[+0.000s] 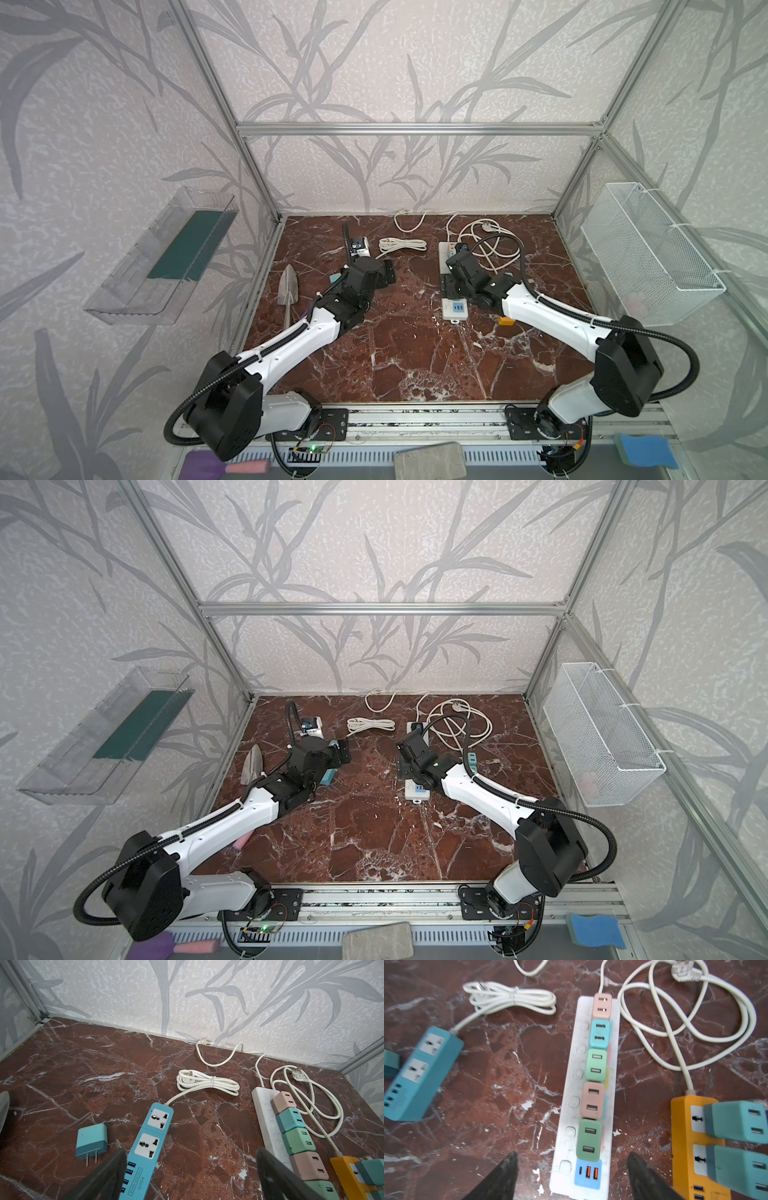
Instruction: Insert the plug
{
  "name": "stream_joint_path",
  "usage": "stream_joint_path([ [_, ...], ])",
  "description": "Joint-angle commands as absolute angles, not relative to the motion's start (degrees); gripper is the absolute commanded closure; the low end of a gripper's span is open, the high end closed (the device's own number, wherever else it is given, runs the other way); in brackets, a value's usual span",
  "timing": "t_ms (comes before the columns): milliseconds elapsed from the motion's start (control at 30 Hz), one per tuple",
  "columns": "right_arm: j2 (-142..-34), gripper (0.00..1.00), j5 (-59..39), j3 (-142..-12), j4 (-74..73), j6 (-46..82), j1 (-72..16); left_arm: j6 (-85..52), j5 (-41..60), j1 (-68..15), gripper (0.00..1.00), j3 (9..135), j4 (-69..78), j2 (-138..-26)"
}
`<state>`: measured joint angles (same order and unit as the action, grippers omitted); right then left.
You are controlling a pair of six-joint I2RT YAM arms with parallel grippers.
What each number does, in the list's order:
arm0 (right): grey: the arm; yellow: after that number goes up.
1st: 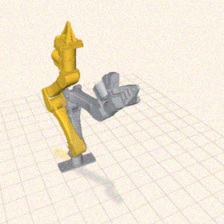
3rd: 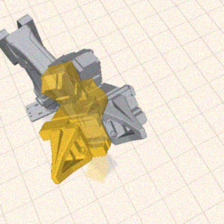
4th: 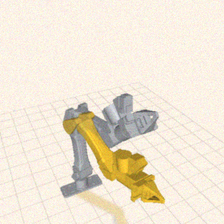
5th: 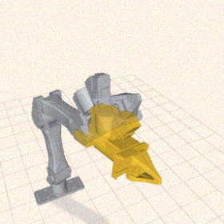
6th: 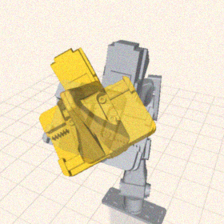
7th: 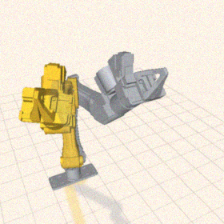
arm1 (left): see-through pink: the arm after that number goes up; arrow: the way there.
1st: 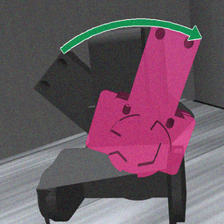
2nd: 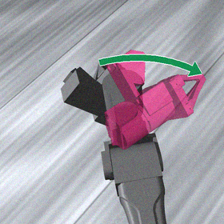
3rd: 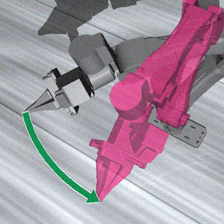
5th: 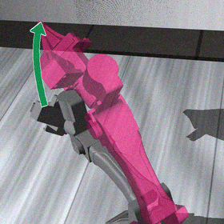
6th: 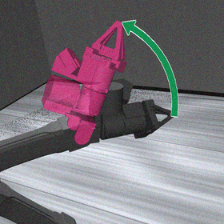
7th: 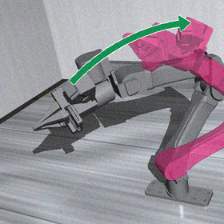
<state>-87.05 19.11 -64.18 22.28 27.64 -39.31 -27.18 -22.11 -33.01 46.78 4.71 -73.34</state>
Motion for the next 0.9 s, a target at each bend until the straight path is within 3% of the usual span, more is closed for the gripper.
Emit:
stream_joint_path([
  [0,-88.0,0.12,17.6,-64.0,29.4,27.0,-39.0,-27.8,-22.5,-32.7,0.04,47.9,5.0,-72.3],
  [233,-91.6,0.0,15.8,-59.8,27.9,30.6,-39.1,-27.3,-22.1,-32.3,0.04,48.4,4.6,-73.4],
  [500,-99.1,0.01,12.0,-57.4,21.2,31.7,-37.5,-19.7,-26.8,-30.5,0.01,49.2,5.6,-77.1],
  [867,-95.3,0.01,14.6,-53.7,21.2,30.6,-33.5,-18.7,-15.3,-21.3,0.01,61.4,-11.0,-92.3],
])
